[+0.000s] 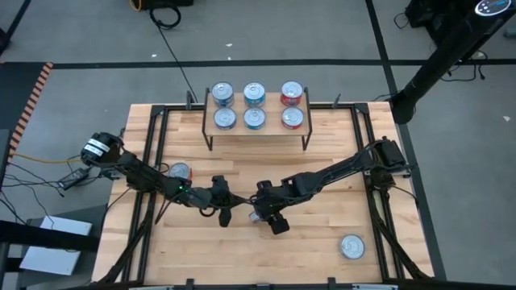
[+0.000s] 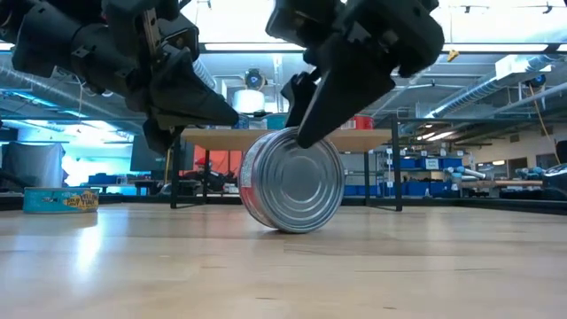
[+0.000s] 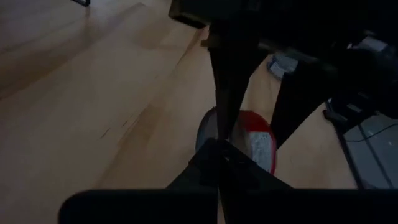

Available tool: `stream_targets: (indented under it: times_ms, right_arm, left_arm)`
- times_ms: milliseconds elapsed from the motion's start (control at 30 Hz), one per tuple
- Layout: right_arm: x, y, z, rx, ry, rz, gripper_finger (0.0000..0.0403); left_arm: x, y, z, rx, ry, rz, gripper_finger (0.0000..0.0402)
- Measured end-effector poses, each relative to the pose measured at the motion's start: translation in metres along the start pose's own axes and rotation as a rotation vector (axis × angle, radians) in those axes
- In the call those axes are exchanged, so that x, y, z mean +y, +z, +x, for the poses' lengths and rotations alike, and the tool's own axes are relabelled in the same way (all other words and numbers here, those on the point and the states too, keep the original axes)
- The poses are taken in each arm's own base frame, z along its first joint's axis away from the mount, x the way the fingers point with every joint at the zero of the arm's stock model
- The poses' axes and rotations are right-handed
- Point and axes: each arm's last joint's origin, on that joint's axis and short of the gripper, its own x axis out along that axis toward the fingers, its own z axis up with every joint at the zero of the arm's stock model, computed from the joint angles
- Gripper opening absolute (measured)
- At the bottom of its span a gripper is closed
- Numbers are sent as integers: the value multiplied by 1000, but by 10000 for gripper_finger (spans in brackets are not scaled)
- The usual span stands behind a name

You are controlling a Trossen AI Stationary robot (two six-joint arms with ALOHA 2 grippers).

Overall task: Stack canned seafood by type on shelf
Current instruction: Stack the red tuna can on top of the other red tuna can on the shelf

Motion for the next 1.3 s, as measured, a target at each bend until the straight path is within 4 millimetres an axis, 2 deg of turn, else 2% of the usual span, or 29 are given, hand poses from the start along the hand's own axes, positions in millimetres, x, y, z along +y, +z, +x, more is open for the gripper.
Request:
stream_targets:
  times_ms: [133,333,500,700,833,1100,1300]
  right_arm:
    - [1,-1,0,9,5,5,229]
    - [0,-1,0,13,5,2,150]
    - [-1,0,-11,13,-45,41,149]
    - [-2,3,-49,7,-191,97,149]
    - [-6,3,-85,-22,-324,110,149]
    - [-22,-5,-142,-20,-604,80,149]
    - [-43,-16,-173,69,-856,16,149]
  left_arm:
    - [-1,1,0,-15,-13,-22,1]
    - [-1,1,0,-14,-12,-5,1]
    - [-1,1,0,-15,-12,0,1]
    - [0,3,1,-23,-7,2,1]
    - [3,5,2,-29,5,5,1]
    - [8,9,4,-39,26,31,1]
    - [9,9,5,-45,36,33,1]
